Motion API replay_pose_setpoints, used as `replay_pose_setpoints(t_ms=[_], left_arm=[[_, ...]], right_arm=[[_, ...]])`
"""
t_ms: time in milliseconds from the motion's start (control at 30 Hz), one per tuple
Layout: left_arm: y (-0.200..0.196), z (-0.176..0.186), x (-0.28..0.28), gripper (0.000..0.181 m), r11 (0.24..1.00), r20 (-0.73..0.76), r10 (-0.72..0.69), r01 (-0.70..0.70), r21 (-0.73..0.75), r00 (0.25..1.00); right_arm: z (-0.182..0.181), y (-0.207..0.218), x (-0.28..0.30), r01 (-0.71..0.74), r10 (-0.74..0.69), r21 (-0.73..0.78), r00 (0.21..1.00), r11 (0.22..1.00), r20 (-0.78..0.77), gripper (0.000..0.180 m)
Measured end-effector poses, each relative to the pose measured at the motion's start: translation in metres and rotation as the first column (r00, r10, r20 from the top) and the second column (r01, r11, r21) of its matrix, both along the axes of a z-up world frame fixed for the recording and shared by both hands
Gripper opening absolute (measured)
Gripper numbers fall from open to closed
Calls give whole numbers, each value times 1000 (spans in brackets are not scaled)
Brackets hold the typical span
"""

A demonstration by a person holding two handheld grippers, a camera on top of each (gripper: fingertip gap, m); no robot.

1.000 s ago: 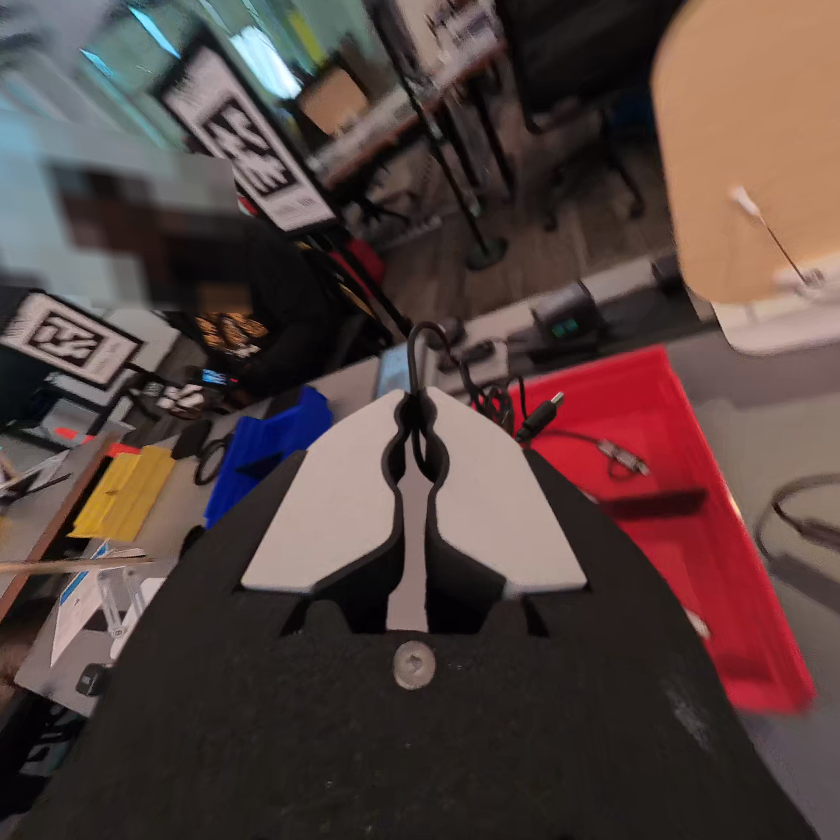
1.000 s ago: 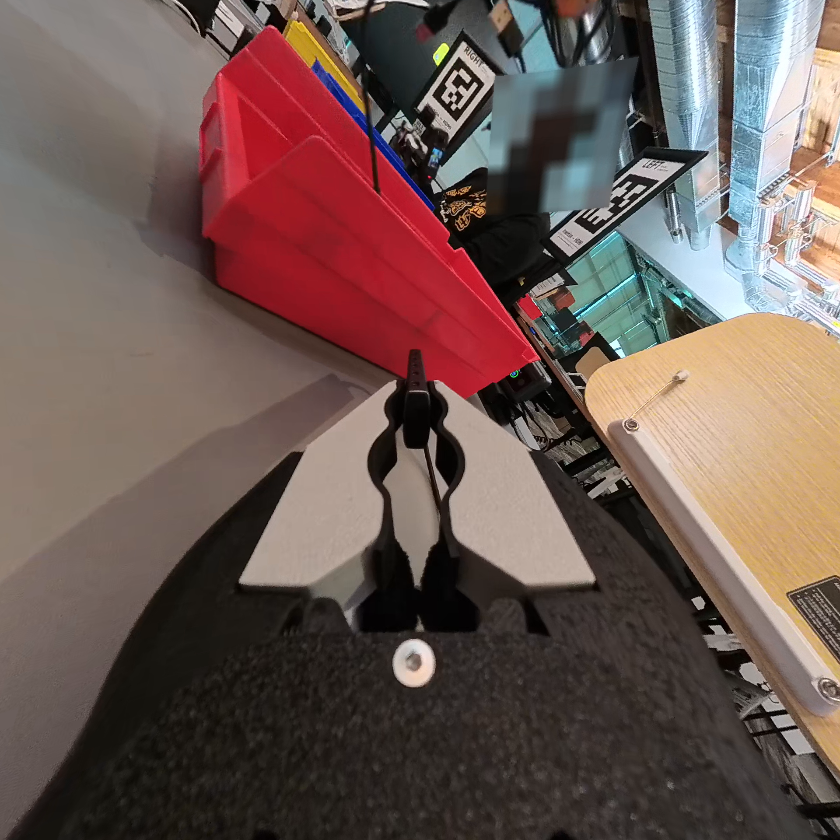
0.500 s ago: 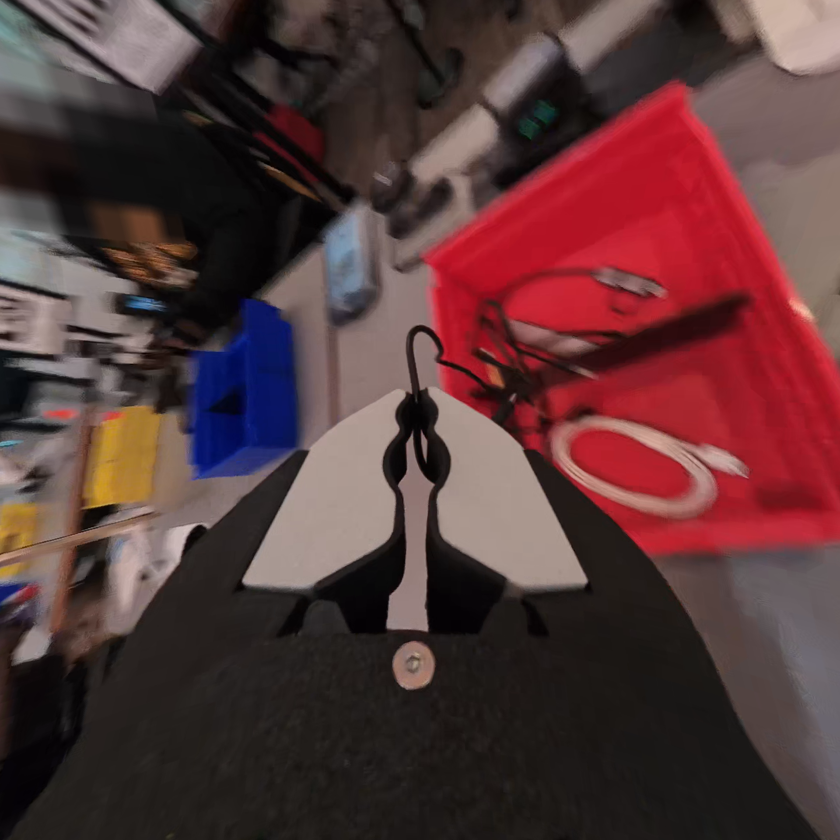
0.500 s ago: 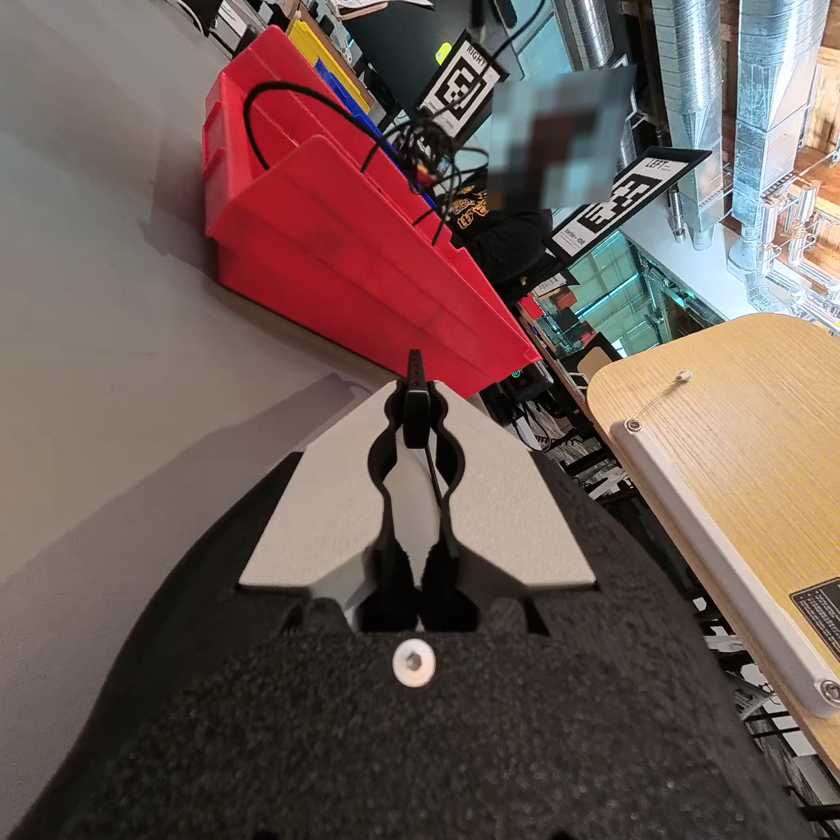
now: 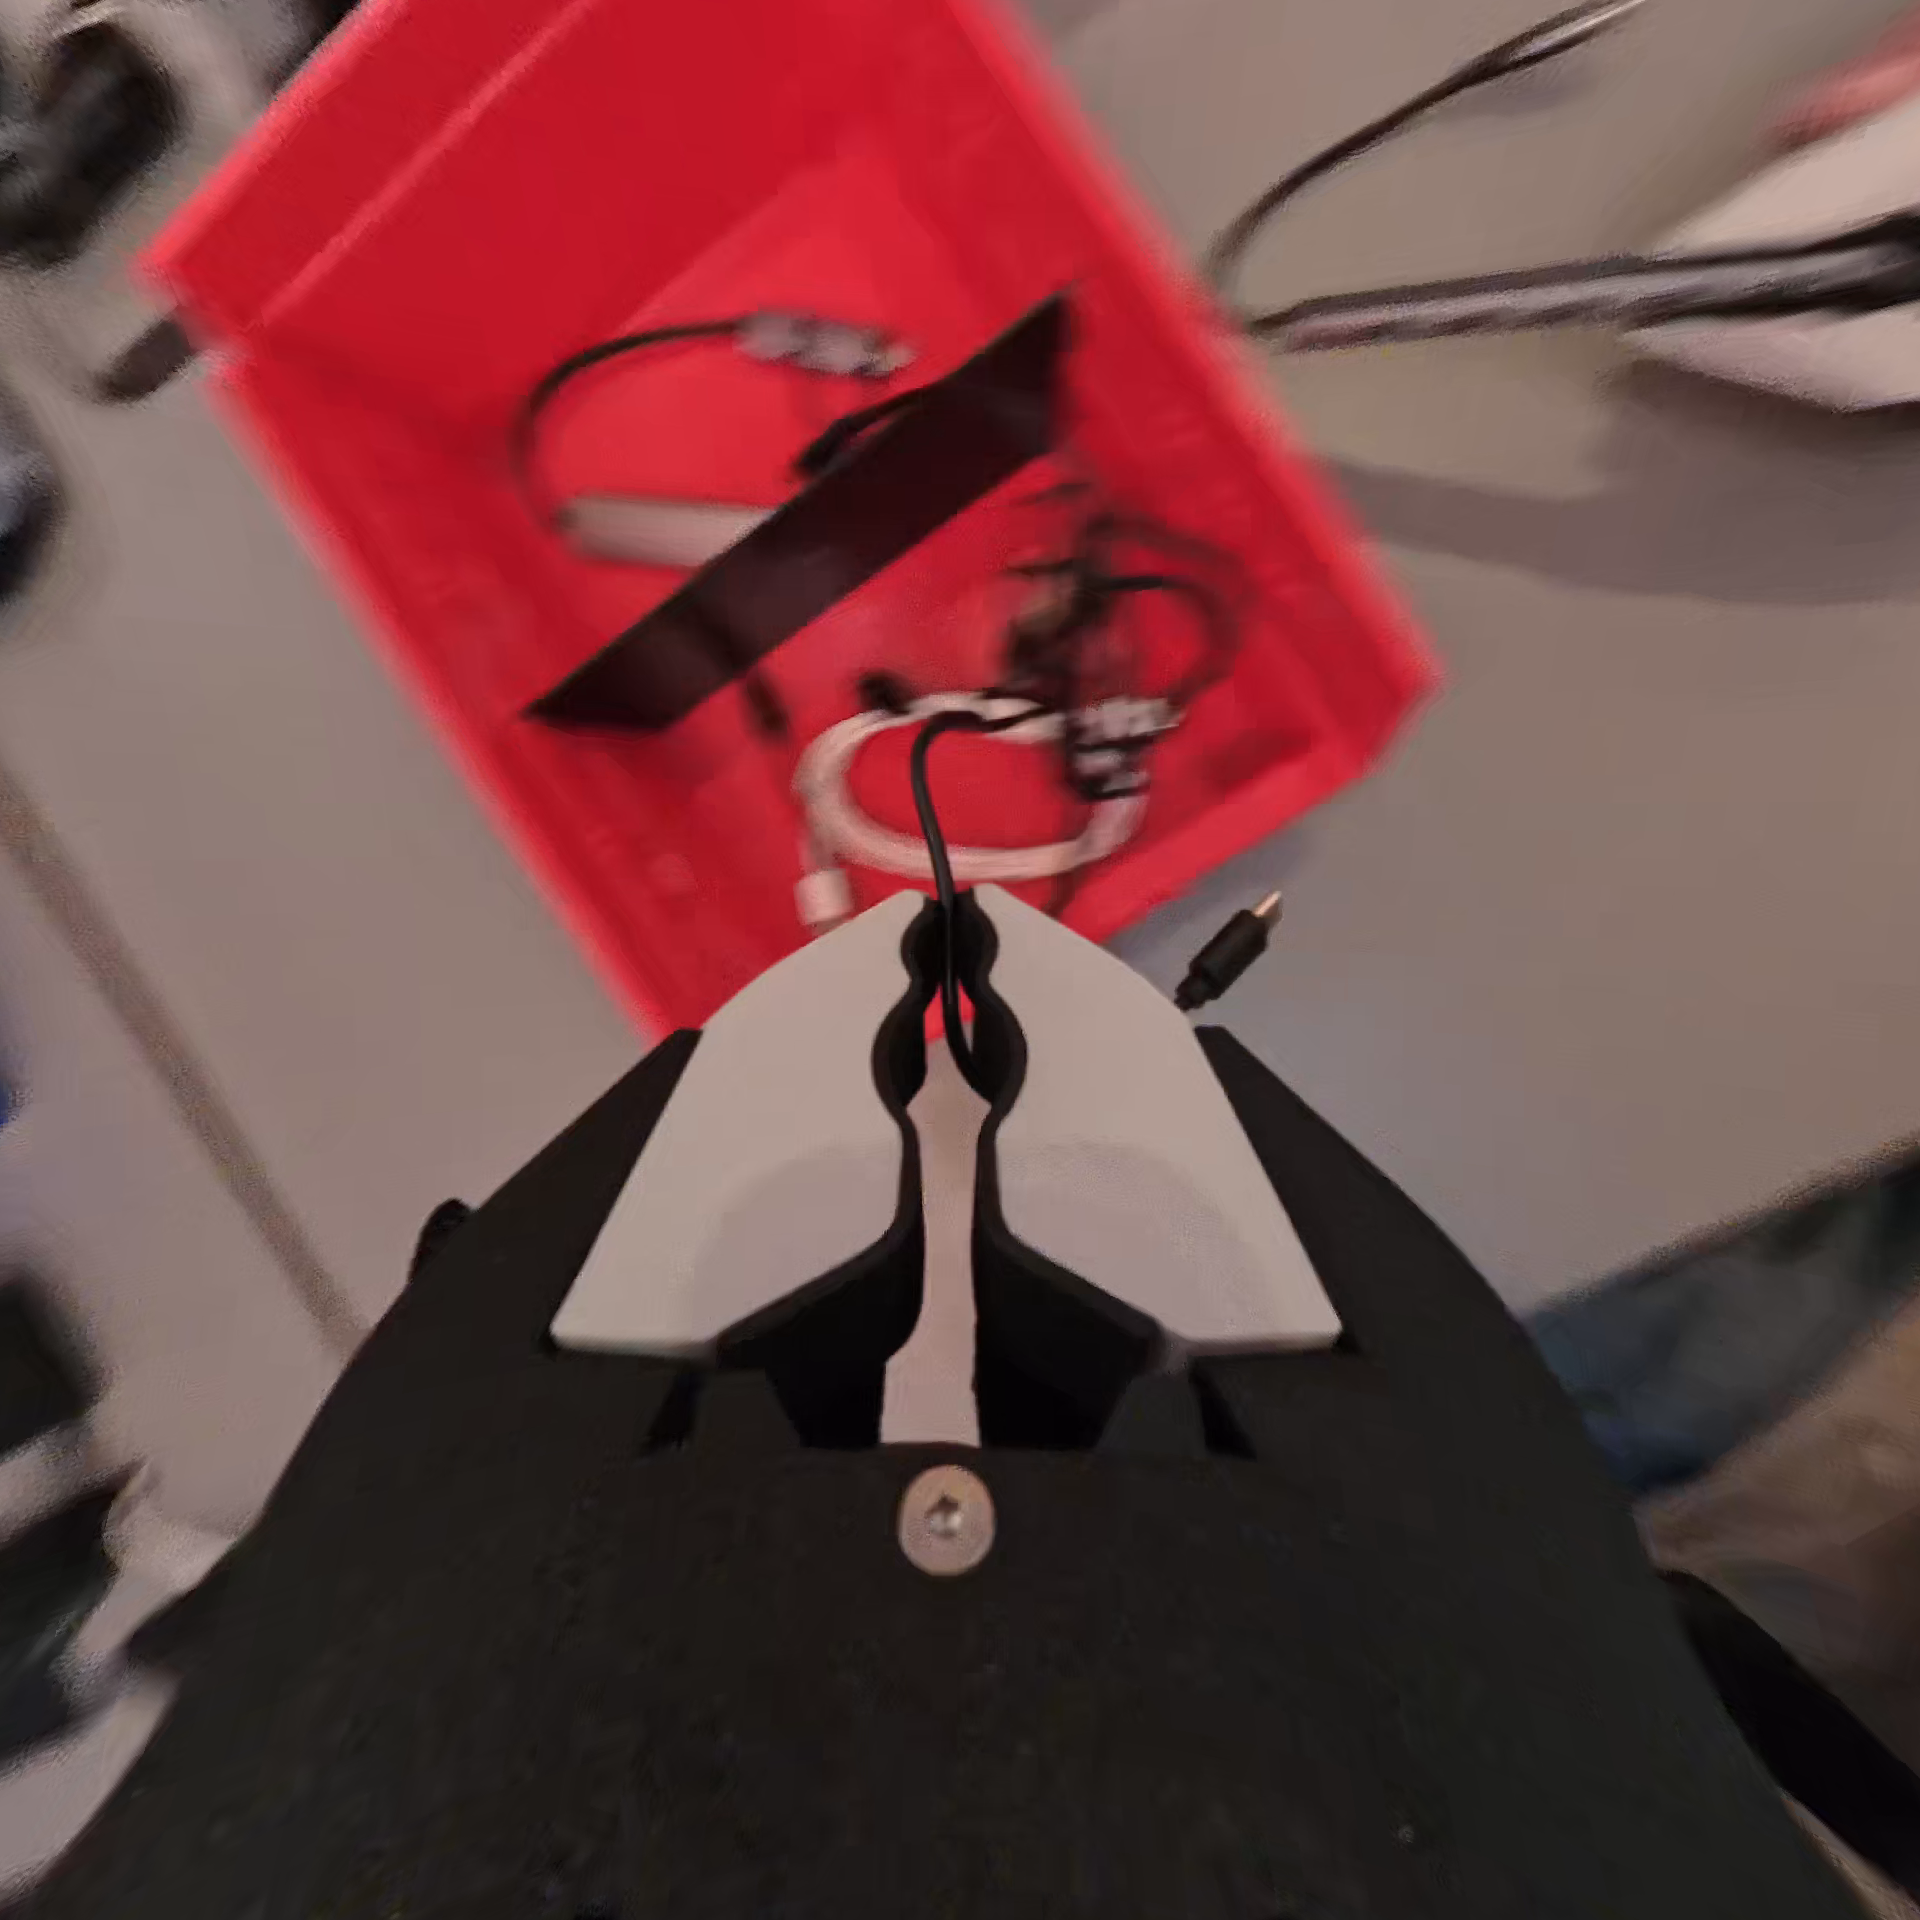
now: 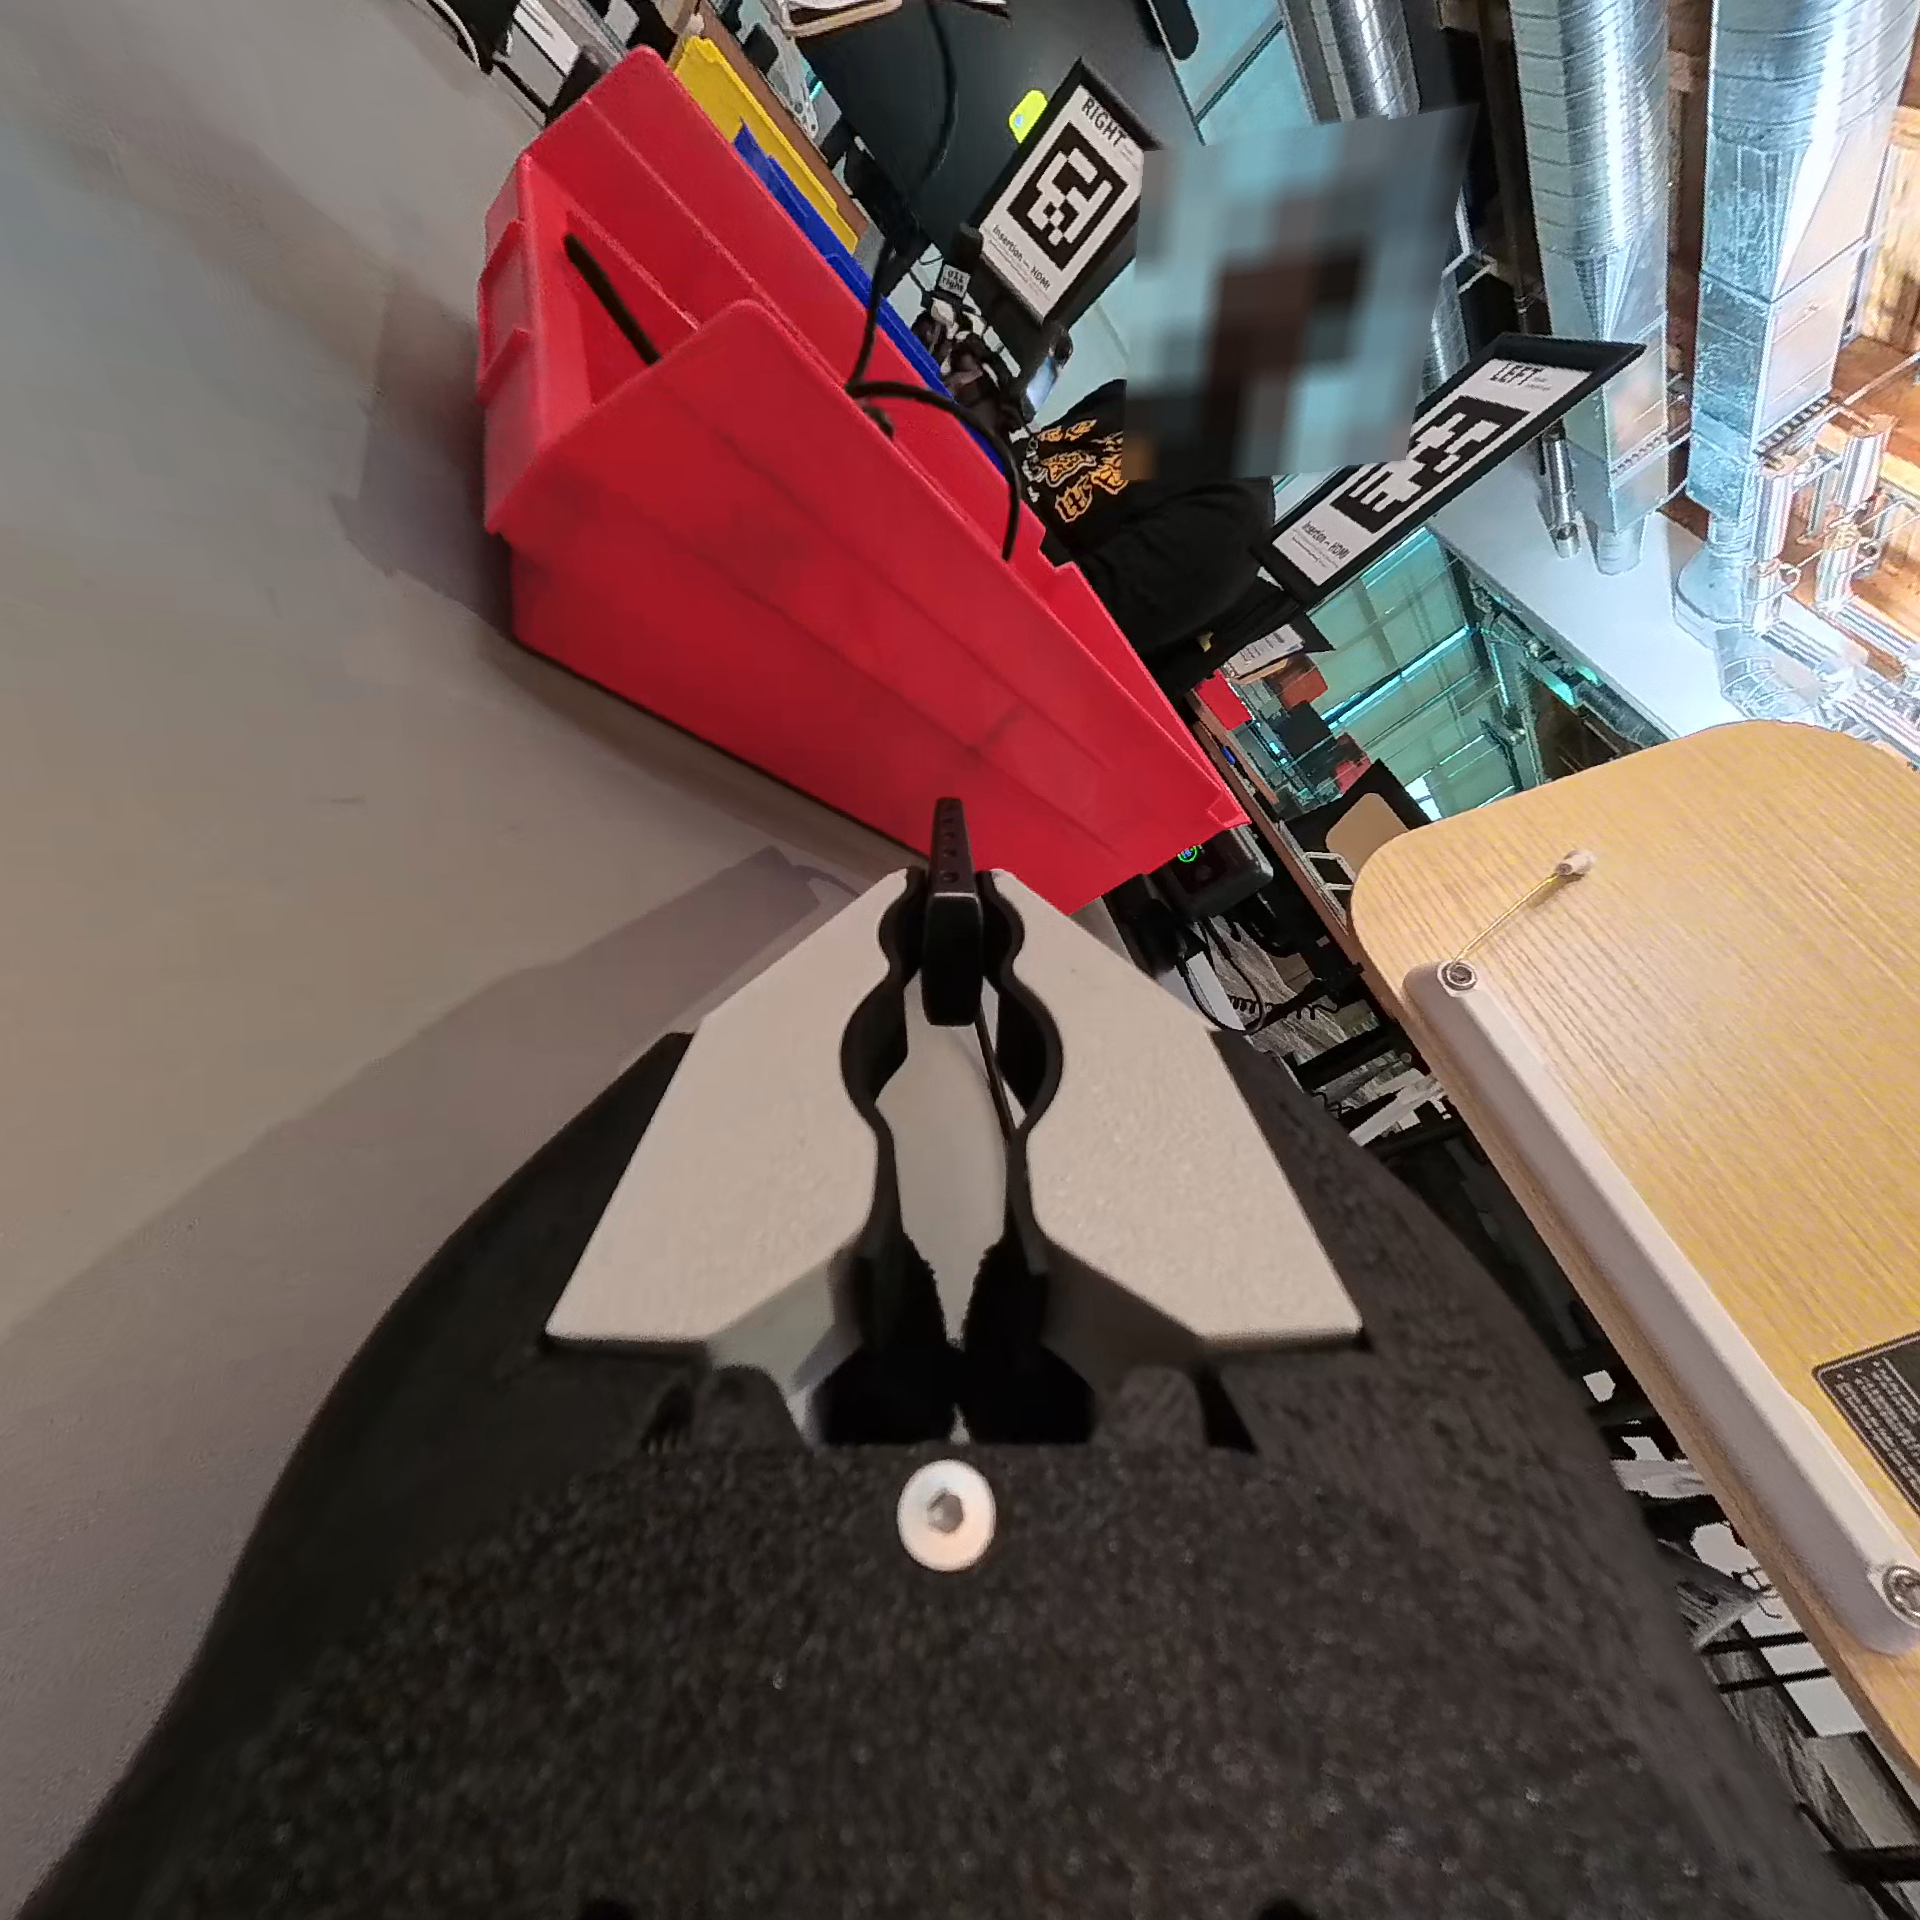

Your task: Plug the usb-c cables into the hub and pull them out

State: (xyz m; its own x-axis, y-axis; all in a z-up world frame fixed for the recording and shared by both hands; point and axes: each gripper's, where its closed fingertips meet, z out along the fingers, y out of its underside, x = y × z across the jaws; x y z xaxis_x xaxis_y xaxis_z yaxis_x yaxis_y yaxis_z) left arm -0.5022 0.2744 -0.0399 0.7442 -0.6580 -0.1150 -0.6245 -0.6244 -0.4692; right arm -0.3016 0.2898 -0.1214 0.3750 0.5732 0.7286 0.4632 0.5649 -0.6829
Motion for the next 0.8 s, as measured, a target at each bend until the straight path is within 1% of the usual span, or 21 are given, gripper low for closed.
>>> replay_pose_setpoints(t_ms=[33, 100, 167, 267, 400, 533, 600, 667, 733, 800], left_arm=[[9, -2, -20, 2, 997, -93, 75, -71, 40, 993], [22, -7, -55, 2, 977, -235, 202, -180, 114, 951], [31, -7, -73, 2, 952, -300, 285, -231, 201, 910], [31, -14, -62, 2, 945, -252, 287, -231, 230, 924], [28, -25, -62, 2, 931, -268, 324, -254, 264, 907], [31, -27, -56, 2, 919, -187, 340, -284, 274, 921], [41, -10, -56, 2, 881, -100, 382, -329, 342, 919], [51, 23, -54, 2, 814, 33, 415, -387, 433, 909], [55, 65, -49, 2, 742, 168, 398, -424, 519, 902], [52, 105, -41, 2, 688, 235, 346, -416, 594, 908]], right_arm=[[0, 0, 0, 0, 0, 1, 1000, 1000, 1, 9], [0, 0, 0, 0, 0, 2, 1000, 1000, 3, 9], [0, 0, 0, 0, 0, 3, 1000, 1000, 3, 9], [0, 0, 0, 0, 0, 2, 1000, 1000, 3, 9], [-1, -1, 0, 0, 0, 3, 1000, 1000, 4, 9], [-1, -1, 0, -1, 1, 2, 1000, 1000, 4, 9], [-1, -1, 0, -2, 2, 0, 1000, 1000, 5, 9], [-1, -1, 0, -1, 1, 3, 1000, 1000, 5, 9], [-1, -1, 0, -1, 1, 0, 1000, 1000, 6, 9], [-1, 0, 0, 0, 0, 2, 1000, 1000, 3, 9]])
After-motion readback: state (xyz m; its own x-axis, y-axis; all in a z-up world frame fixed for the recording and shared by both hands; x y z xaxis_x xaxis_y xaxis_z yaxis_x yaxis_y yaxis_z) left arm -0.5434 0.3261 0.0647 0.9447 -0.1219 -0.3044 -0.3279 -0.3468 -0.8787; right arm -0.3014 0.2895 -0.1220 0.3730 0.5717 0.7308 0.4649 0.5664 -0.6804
